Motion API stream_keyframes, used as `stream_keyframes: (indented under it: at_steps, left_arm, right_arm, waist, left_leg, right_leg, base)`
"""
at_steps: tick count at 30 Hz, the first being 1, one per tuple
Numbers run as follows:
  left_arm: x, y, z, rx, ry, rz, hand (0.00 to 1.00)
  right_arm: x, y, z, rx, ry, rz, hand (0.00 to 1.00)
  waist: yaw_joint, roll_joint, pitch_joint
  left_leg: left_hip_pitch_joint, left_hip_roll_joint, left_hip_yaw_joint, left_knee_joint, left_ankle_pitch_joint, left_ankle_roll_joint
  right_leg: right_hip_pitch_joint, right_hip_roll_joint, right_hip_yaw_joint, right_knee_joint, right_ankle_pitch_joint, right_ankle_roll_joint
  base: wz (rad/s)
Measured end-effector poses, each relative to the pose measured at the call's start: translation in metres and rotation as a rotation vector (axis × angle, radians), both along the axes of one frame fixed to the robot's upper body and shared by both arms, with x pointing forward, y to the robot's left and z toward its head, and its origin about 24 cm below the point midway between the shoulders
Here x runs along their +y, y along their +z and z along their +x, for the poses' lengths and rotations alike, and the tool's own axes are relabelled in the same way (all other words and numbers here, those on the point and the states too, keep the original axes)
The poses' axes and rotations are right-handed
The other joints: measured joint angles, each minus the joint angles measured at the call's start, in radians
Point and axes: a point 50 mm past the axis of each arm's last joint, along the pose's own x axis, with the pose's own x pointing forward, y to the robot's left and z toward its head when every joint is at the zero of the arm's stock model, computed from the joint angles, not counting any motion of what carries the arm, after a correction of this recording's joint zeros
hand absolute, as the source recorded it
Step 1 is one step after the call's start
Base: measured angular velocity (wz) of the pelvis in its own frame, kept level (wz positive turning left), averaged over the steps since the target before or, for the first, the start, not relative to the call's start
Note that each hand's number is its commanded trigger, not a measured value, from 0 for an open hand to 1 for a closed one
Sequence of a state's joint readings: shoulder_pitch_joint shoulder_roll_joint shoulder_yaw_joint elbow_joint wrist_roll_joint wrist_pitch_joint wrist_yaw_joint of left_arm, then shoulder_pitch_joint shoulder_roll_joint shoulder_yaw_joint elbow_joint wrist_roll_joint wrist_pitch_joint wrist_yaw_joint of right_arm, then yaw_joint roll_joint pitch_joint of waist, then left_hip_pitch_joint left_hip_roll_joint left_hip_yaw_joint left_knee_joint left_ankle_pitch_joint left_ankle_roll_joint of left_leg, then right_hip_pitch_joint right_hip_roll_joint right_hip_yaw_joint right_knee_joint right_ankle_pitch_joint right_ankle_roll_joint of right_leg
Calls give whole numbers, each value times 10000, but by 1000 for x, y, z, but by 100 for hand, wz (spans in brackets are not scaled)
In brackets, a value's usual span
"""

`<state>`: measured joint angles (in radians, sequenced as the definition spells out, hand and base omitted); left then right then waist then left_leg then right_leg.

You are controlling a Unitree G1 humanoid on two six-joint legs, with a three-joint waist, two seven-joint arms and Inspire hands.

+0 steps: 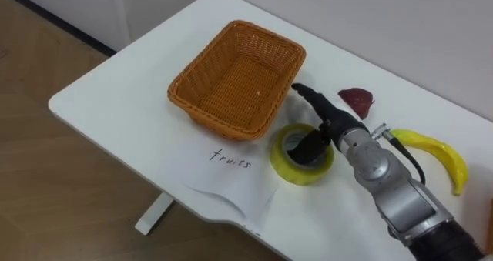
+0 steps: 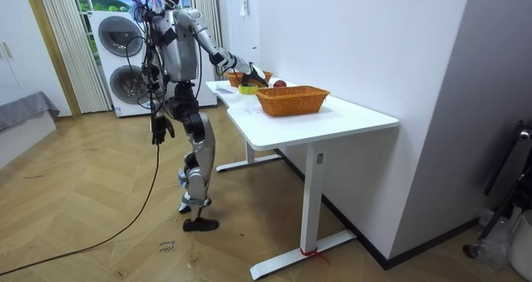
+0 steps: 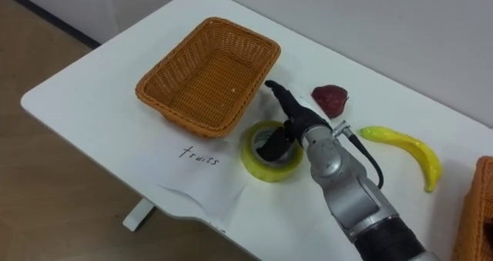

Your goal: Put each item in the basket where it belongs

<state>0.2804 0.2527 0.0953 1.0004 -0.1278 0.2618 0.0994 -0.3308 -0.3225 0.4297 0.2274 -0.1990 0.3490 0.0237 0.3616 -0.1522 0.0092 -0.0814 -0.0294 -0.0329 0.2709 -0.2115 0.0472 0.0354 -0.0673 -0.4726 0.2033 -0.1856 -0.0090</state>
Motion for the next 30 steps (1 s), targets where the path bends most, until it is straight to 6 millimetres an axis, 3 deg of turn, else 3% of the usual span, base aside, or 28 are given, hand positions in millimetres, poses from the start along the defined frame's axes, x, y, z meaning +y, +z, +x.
stream_keyframes:
  at_steps: [1,2,3,30]
  left_arm:
    - [0,0,0,-9,-6,2,0]
    - [0,0,1,-17,1,3,0]
    - [0,0,1,-29,2,4,0]
    - [0,0,9,-211,-17,-9,0]
  right_arm:
    - [-1,-1,1,49,-1,-20,39]
    - [-1,-1,1,78,-19,-45,56]
    - [-3,-2,3,132,-49,-109,100]
    - [-12,-2,8,230,78,-994,100]
  waist:
    - [-1,-1,-1]
    - [-3,-1,-1]
    - [-7,-4,0]
    - [-8,-114,40]
  left_leg:
    - [7,0,4,1,0,0]
    - [12,0,4,1,0,0]
    - [19,1,7,1,0,0]
    - [18,1,15,16,-2,4]
  right_leg:
    - [7,1,9,-1,0,0]
    - [13,2,15,-1,0,0]
    - [20,4,22,0,0,0]
    - [26,67,65,-12,3,5]
  base:
    - [0]
    - [0]
    - [0]
    - [0]
